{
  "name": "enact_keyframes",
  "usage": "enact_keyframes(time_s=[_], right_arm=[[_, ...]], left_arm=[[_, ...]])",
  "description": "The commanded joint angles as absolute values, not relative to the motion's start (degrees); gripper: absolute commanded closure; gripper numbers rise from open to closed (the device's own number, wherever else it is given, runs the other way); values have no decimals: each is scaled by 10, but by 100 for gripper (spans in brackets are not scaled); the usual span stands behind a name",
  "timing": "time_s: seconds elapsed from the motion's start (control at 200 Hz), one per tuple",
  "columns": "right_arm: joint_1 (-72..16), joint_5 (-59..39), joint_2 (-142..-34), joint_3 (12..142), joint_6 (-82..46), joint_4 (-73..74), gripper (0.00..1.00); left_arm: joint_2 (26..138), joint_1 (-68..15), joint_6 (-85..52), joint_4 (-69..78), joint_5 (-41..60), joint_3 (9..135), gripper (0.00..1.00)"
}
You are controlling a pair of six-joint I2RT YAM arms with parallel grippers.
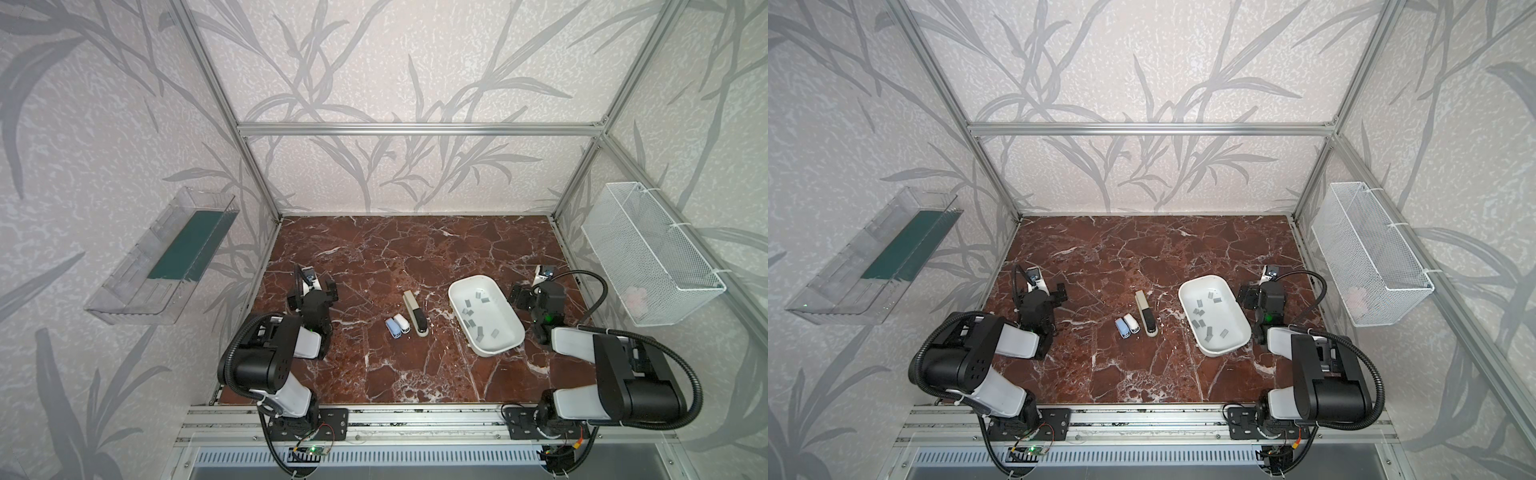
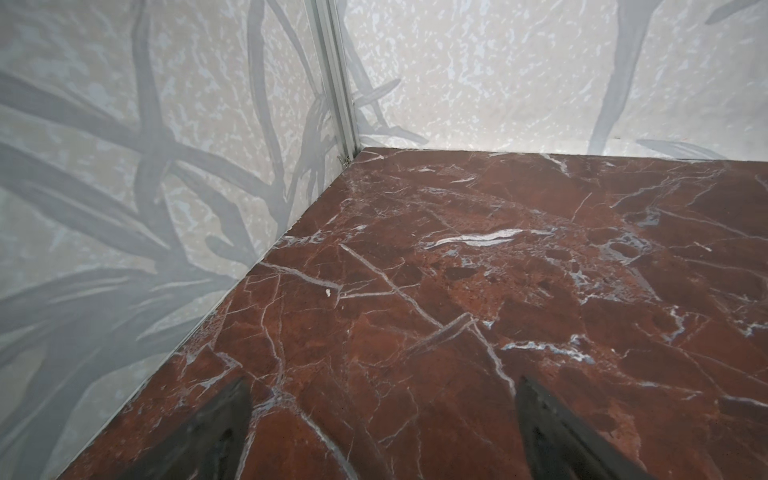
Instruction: Load the staples into the stapler
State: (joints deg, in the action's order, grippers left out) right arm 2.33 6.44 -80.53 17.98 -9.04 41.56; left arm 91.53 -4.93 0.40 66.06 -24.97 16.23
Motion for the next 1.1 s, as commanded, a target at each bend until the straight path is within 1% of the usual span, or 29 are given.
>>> enact_keyframes(time_s=[0.0,0.105,0.17,0.27,0.34,0.44,0.495,0.62,0.795,0.985,1.094], right_arm=[[25,46,-793,134,-76,565,1],[25,48,-795,124,-77,585,1],[25,42,-797,125,-74,585,1],[17,-11,-815,120,-41,619,1],[9,-57,-880,123,-13,687,1],[10,-44,-942,107,-24,799,1],[11,-39,-924,112,-26,761,1],[9,-46,-867,145,-16,621,1],[8,-47,-893,141,-16,668,1],[7,-55,-881,156,-11,624,1],[7,-85,-882,182,0,582,1]], left_arm=[[909,-46,-6,642,-237,177,1],[916,-46,-1,654,-239,178,1],[911,-45,-5,633,-239,184,1],[911,-41,-8,621,-234,190,1],[910,-38,-9,623,-228,188,1],[911,-38,-9,623,-225,188,1],[910,-37,-10,617,-225,190,1],[910,-36,-11,616,-224,191,1],[910,-36,-11,615,-222,191,1],[909,-32,-17,603,-222,197,1],[908,-29,-22,586,-226,204,1]])
